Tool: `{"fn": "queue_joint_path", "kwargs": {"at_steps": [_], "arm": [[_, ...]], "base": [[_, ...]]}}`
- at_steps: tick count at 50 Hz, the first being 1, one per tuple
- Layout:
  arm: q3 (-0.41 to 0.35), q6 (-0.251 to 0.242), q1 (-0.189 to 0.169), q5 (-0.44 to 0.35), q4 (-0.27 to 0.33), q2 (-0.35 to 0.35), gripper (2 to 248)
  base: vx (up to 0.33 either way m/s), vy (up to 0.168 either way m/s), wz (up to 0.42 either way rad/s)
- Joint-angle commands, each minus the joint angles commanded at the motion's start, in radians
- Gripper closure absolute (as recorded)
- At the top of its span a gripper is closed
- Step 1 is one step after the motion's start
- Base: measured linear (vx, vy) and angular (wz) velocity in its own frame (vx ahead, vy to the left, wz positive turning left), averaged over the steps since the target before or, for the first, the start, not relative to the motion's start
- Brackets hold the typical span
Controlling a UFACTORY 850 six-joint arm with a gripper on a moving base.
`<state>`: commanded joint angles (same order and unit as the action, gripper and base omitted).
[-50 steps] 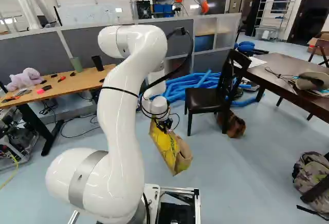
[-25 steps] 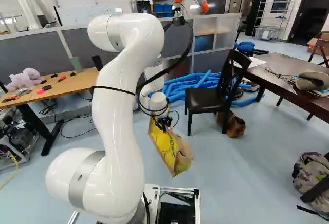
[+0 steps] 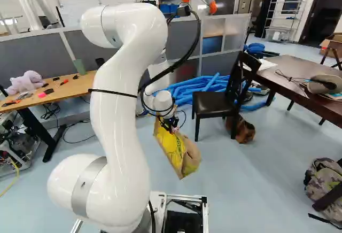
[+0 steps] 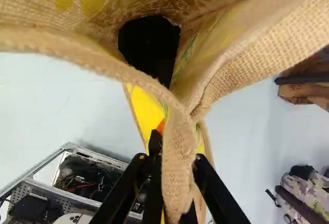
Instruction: Pick up the bag on the ground and place it on the table
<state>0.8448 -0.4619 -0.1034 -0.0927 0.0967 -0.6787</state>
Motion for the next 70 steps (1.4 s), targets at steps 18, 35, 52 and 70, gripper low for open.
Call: {"fn": "queue_joint_path", "kwargs": {"at_steps": [18,35,52,70], "arm": [[0.006,0.000,0.004,0.000,0.000,0.047,227],[0.035,0.000,0.009,0.049,-0.011,0.076,227],[0.080,0.000,0.015,0.164,-0.032,0.095,227],[0.129,0.000,0.028,0.288,-0.091,0.113,227]], "base": [[0.000,0.000,0.000],[0.000,0.000,0.000],[0.000,0.000,0.000],[0.000,0.000,0.000]]}}
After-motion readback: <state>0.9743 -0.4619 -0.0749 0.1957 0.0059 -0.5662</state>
